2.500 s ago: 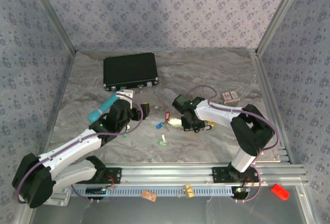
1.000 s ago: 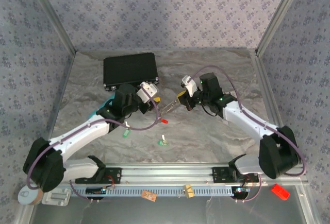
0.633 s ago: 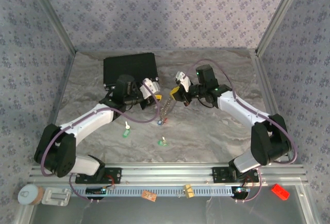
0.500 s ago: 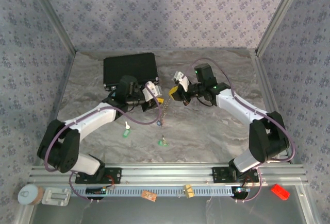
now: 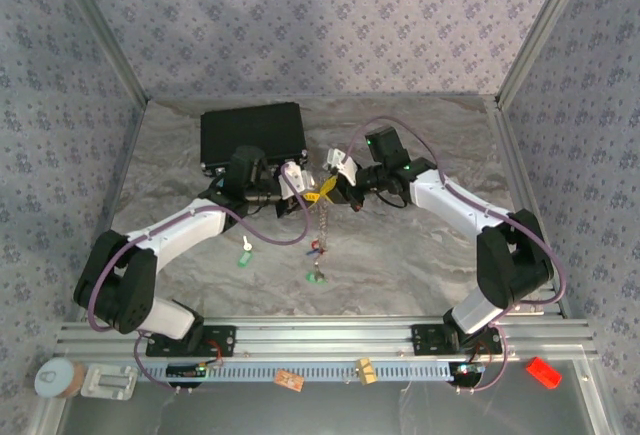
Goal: Put the keys on the keyring
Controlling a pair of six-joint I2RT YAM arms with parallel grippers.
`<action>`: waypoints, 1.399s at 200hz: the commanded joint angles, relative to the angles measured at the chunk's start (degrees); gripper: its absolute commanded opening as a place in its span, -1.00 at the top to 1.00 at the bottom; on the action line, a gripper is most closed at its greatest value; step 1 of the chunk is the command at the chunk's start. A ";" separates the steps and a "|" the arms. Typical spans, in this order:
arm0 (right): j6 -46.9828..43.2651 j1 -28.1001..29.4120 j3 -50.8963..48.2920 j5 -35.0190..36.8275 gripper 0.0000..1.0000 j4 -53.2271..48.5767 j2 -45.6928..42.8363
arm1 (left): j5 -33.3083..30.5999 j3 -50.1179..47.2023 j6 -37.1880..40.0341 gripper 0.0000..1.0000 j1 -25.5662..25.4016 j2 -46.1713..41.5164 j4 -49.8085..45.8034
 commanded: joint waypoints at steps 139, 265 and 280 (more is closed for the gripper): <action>-0.85 1.85 1.67 -0.87 0.86 3.91 -1.05 | 4.82 1.63 1.80 1.00 0.81 0.69 -4.69; 6.92 6.85 -10.56 6.15 0.60 6.86 -12.47 | -20.43 11.90 -33.59 1.00 -4.20 -3.00 -20.13; 9.09 7.78 -13.27 7.04 0.65 11.05 -12.82 | -22.90 13.65 -38.67 1.00 -4.33 -2.78 -22.45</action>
